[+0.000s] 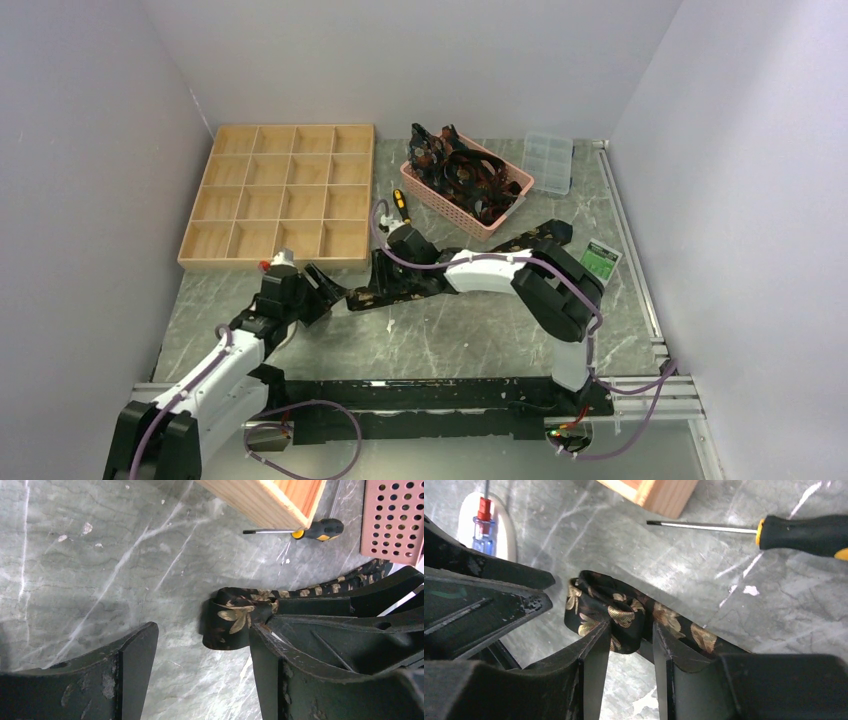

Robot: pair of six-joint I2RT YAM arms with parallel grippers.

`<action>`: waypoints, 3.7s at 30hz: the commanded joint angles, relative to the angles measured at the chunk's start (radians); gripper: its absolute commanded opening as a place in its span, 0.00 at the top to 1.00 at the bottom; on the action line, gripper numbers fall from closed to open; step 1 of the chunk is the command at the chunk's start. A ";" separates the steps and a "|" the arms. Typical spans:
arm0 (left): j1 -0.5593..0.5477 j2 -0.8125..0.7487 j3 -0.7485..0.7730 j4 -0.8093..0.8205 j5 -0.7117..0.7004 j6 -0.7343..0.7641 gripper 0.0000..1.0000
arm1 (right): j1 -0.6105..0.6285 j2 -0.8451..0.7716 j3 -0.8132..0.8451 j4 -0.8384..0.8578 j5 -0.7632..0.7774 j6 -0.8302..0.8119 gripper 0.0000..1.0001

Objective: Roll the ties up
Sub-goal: Roll the tie at the center of the board.

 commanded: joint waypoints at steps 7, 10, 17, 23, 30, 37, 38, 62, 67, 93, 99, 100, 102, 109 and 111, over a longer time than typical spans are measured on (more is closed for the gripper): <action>0.009 0.061 -0.018 0.122 0.086 0.045 0.29 | -0.008 -0.026 -0.099 0.053 0.022 -0.017 0.64; 0.009 0.099 -0.016 0.184 0.110 0.046 0.30 | -0.011 -0.036 -0.125 0.069 0.021 -0.011 0.64; 0.009 0.199 -0.002 0.309 0.196 0.080 0.34 | -0.029 -0.046 -0.130 0.077 0.003 0.000 0.64; 0.009 0.214 -0.002 0.337 0.248 0.120 0.36 | -0.040 -0.046 -0.140 0.093 -0.017 0.008 0.65; 0.015 0.244 -0.019 0.371 0.303 0.139 0.40 | -0.042 -0.040 -0.154 0.110 -0.021 0.010 0.67; 0.016 0.386 -0.005 0.494 0.424 0.140 0.46 | -0.043 -0.038 -0.158 0.118 -0.030 0.014 0.68; 0.016 0.401 -0.006 0.505 0.429 0.139 0.47 | -0.043 -0.038 -0.157 0.118 -0.030 0.012 0.68; -0.005 0.311 0.194 -0.103 0.161 0.235 0.97 | -0.043 -0.271 -0.230 0.033 0.089 0.011 0.44; -0.076 0.301 0.334 -0.407 -0.097 0.226 0.97 | -0.044 -0.427 -0.332 -0.006 0.192 0.006 0.44; -0.479 1.106 1.072 -1.274 -0.821 -0.036 0.97 | -0.063 -0.875 -0.641 -0.126 0.375 0.005 0.43; -0.535 1.178 1.131 -1.226 -0.781 -0.041 0.97 | -0.073 -0.878 -0.646 -0.127 0.368 0.000 0.43; -0.542 1.187 1.135 -1.215 -0.774 -0.040 0.97 | -0.074 -0.877 -0.647 -0.127 0.367 -0.002 0.43; -0.560 1.202 1.142 -1.197 -0.762 -0.039 0.97 | -0.076 -0.874 -0.647 -0.126 0.364 -0.004 0.43; -0.591 1.202 1.127 -1.068 -0.687 0.009 0.83 | -0.080 -0.862 -0.645 -0.121 0.354 -0.004 0.43; -0.594 1.198 1.120 -1.040 -0.671 0.021 0.72 | -0.080 -0.859 -0.642 -0.122 0.350 -0.003 0.43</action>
